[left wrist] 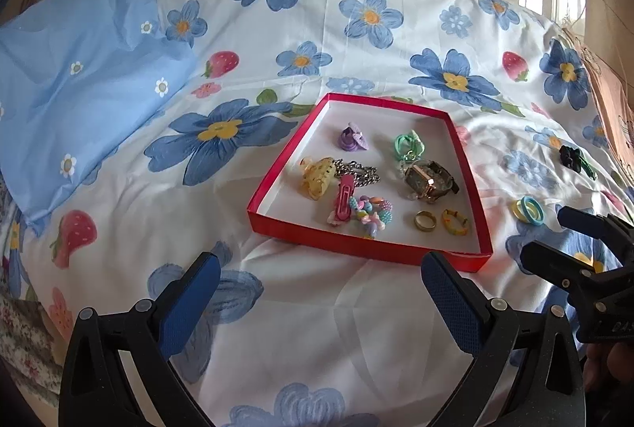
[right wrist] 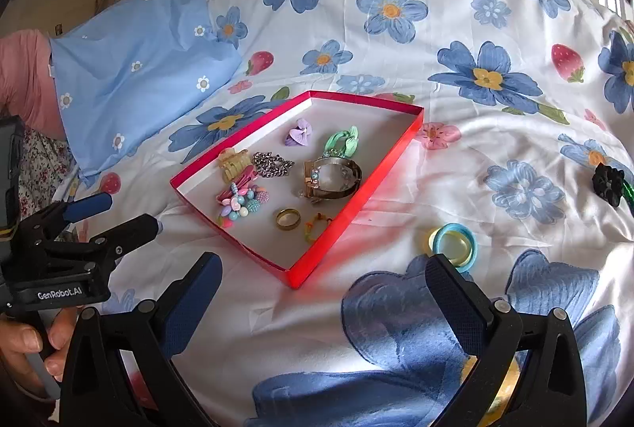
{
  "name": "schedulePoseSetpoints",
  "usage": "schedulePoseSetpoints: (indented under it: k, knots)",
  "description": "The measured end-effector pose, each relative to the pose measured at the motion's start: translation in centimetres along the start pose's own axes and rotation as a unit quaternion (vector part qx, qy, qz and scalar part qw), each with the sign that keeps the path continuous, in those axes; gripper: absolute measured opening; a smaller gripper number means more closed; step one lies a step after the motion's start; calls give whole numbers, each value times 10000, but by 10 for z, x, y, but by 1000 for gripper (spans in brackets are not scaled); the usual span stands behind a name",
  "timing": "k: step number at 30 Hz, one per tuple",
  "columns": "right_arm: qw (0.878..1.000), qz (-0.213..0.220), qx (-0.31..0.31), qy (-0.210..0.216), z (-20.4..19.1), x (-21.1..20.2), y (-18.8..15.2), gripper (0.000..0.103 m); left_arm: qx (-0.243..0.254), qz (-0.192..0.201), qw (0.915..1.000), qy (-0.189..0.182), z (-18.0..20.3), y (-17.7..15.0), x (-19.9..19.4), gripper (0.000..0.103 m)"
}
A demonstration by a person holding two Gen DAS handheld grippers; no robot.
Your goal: Organize jewelry
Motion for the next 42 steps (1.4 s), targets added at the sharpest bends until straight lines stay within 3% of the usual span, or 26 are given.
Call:
schedulePoseSetpoints:
  k: [42]
  knots:
    - [9993, 348, -98, 120, -12, -12, 8, 103, 142, 173, 9997, 55, 1, -3, -11, 103]
Point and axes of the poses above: each gripper's, at about its wrist camera, not at the fingertips, and x roughly the way its jaws point, z to its right, y to its top, the point moved 9 cm from there along x, roughly the way its jaws point, and after that the axes turned 6 degrees about -z, right-handed, at the moved point
